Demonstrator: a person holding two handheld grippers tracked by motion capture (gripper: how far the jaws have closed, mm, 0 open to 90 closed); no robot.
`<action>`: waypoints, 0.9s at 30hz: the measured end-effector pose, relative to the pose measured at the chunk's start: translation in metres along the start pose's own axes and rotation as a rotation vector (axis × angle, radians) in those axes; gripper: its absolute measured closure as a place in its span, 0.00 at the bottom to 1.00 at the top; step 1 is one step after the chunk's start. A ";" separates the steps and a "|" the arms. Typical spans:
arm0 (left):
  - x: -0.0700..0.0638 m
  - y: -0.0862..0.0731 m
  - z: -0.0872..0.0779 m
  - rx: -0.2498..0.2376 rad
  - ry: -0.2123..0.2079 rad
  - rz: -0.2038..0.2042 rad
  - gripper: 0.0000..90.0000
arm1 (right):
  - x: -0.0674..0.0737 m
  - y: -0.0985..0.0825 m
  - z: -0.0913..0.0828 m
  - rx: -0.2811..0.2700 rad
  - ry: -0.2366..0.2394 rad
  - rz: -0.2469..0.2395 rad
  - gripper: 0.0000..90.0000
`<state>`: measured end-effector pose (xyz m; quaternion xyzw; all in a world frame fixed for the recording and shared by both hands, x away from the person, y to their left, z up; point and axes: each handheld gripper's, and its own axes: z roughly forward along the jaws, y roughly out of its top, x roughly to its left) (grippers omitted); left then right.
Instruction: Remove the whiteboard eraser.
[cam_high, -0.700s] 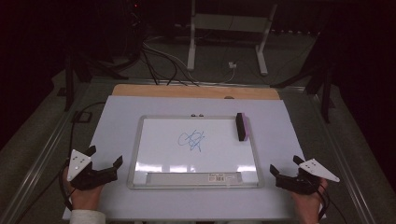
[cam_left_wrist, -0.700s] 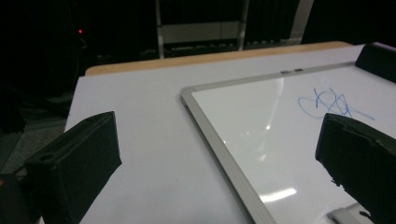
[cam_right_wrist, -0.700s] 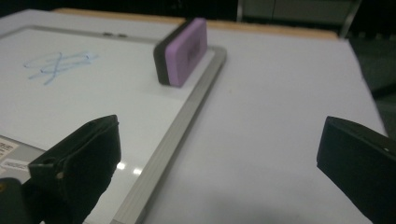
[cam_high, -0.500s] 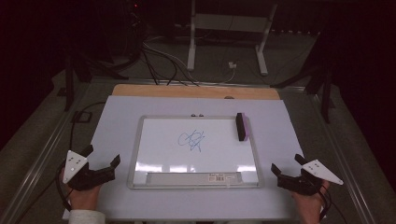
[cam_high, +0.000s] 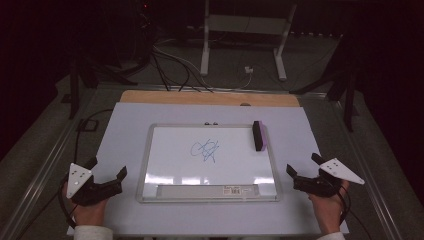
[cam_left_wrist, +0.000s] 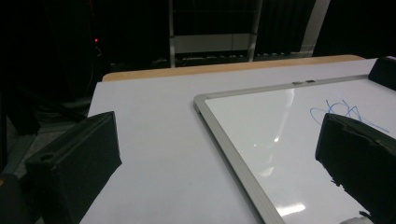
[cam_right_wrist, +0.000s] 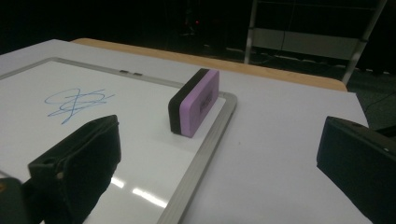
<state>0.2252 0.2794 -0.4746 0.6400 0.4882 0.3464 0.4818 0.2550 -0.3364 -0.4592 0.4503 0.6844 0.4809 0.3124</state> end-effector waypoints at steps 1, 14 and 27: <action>0.000 -0.001 0.001 0.004 0.000 0.001 0.01 | 0.000 0.003 0.002 0.005 -0.001 -0.002 0.00; 0.000 -0.006 0.004 0.025 0.005 0.001 0.01 | 0.000 0.034 0.038 0.027 0.025 -0.010 0.00; 0.000 -0.007 0.004 0.018 0.018 0.004 0.01 | -0.002 0.054 0.075 0.052 0.030 -0.001 0.00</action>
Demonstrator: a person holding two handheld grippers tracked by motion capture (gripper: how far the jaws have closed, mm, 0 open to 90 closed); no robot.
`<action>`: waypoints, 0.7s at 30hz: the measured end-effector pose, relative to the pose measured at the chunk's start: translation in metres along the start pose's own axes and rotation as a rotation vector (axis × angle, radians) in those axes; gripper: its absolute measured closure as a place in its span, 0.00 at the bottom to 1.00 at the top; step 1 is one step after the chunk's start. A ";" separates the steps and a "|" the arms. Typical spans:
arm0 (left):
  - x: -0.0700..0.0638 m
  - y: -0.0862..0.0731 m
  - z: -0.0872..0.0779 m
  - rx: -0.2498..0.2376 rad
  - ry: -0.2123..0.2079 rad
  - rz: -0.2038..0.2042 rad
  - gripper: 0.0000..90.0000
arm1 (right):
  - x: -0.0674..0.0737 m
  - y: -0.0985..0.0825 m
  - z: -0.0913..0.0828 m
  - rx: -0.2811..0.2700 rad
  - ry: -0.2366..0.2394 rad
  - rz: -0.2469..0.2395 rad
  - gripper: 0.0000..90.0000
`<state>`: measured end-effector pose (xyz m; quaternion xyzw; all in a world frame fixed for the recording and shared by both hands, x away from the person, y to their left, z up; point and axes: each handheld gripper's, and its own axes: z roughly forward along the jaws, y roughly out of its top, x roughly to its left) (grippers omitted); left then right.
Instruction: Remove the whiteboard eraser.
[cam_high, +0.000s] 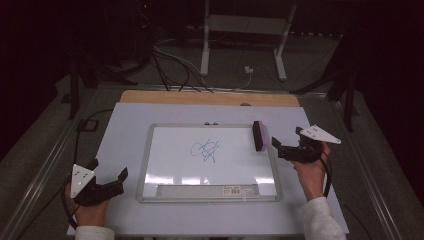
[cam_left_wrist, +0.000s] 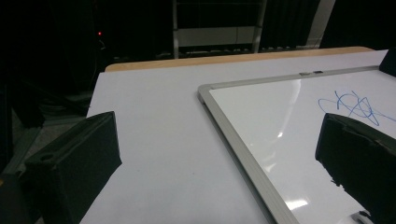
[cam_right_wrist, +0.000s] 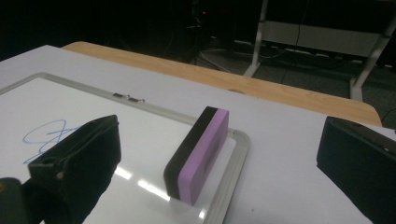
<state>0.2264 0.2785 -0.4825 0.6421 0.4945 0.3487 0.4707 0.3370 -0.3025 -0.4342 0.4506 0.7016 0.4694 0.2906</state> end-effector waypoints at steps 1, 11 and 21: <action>0.000 0.000 0.000 -0.001 0.000 0.001 0.01 | 0.000 0.001 0.002 0.003 0.000 0.001 0.00; -0.001 -0.001 0.000 0.001 0.003 0.007 0.01 | -0.005 0.005 0.028 0.033 -0.003 0.030 0.00; -0.002 -0.001 0.001 0.003 0.005 0.015 0.01 | -0.009 0.000 0.046 0.059 -0.002 0.067 0.00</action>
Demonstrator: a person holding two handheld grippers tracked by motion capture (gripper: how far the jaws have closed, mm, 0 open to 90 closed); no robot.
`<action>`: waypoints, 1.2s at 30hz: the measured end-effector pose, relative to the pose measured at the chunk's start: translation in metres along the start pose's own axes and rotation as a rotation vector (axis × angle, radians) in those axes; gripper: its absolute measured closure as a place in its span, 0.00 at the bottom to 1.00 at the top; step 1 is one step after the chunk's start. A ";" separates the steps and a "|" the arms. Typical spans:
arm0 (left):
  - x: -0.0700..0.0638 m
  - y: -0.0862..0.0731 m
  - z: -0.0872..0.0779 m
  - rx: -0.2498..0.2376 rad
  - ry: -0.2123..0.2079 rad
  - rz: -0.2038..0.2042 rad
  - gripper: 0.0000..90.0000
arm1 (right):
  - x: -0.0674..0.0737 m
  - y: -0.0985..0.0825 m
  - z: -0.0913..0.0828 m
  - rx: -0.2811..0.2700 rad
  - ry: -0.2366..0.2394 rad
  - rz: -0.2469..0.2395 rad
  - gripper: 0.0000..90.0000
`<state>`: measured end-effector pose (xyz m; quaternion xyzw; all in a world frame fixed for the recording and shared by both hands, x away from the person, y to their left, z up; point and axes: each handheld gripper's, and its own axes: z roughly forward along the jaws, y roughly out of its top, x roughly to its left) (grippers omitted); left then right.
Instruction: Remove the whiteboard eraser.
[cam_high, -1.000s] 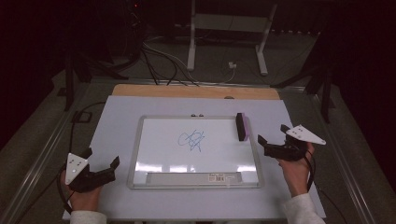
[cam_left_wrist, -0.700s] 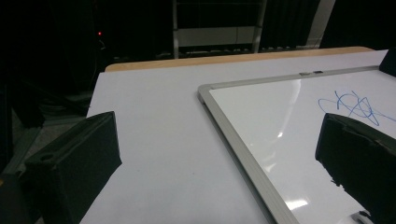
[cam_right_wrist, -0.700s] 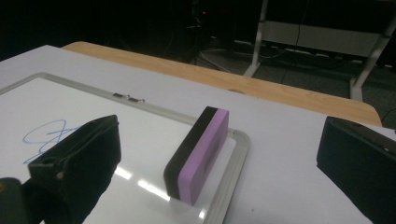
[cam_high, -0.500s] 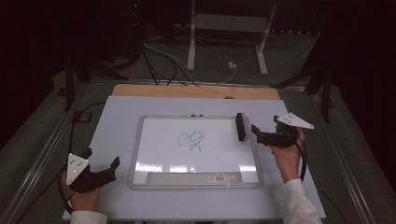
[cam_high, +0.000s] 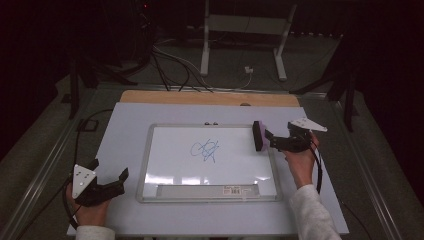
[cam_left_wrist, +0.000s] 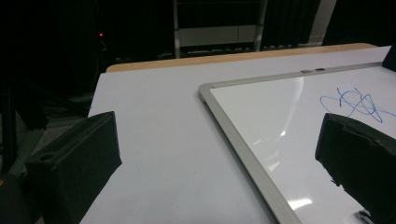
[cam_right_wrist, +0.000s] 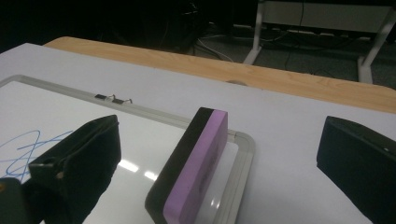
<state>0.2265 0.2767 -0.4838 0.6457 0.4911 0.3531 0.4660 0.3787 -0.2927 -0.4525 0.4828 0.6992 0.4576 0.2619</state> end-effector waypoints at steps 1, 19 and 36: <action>0.000 0.000 0.000 0.000 -0.001 0.000 0.01 | 0.000 0.000 0.002 0.003 0.000 0.004 0.00; -0.001 -0.001 0.001 0.005 0.000 0.007 0.01 | -0.007 -0.008 0.029 0.072 0.002 0.047 0.00; -0.002 -0.001 0.001 0.007 -0.002 0.013 0.01 | -0.009 -0.017 0.042 0.209 0.053 0.149 0.49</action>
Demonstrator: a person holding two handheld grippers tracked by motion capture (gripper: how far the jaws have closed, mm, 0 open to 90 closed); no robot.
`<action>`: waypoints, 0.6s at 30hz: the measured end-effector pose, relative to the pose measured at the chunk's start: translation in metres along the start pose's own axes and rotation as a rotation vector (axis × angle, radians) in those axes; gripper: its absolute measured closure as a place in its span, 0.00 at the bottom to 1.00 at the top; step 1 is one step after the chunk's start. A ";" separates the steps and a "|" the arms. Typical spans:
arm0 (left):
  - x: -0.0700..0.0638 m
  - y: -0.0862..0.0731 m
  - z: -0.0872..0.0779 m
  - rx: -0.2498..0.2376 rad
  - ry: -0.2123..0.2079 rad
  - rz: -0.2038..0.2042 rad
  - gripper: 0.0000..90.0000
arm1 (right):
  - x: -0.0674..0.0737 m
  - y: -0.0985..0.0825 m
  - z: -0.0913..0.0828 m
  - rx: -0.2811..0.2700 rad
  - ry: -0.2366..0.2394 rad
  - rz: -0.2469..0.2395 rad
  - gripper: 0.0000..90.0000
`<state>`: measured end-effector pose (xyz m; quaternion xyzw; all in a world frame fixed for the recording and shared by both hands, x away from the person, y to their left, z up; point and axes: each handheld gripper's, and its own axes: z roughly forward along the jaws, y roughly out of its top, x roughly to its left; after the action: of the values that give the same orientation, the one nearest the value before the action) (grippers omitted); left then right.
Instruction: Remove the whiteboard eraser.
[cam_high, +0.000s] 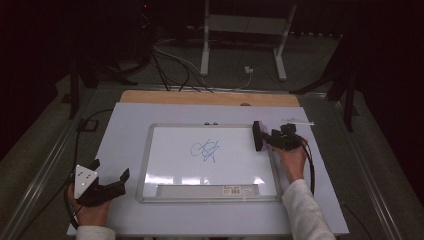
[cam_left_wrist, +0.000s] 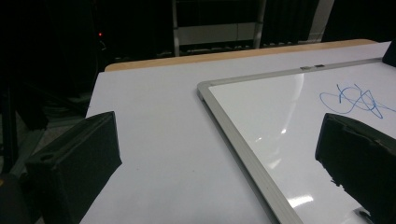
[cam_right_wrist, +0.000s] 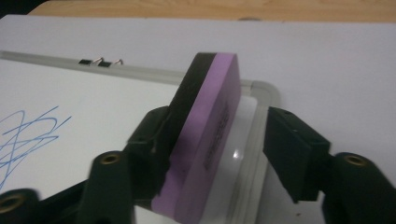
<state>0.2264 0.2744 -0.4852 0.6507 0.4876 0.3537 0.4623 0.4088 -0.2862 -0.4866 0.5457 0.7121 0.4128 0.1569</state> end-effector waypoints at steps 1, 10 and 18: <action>0.000 0.000 0.000 -0.001 0.001 0.001 0.01 | 0.000 0.000 0.001 0.001 0.011 0.006 0.51; -0.001 0.000 0.000 -0.001 0.001 0.004 0.01 | -0.002 -0.001 0.003 0.013 0.049 0.049 0.54; -0.001 0.000 0.000 -0.004 0.002 0.003 0.01 | 0.007 -0.001 0.012 0.037 0.079 0.066 0.42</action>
<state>0.2259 0.2738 -0.4848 0.6502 0.4864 0.3562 0.4624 0.4144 -0.2751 -0.4931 0.5550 0.7069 0.4259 0.1048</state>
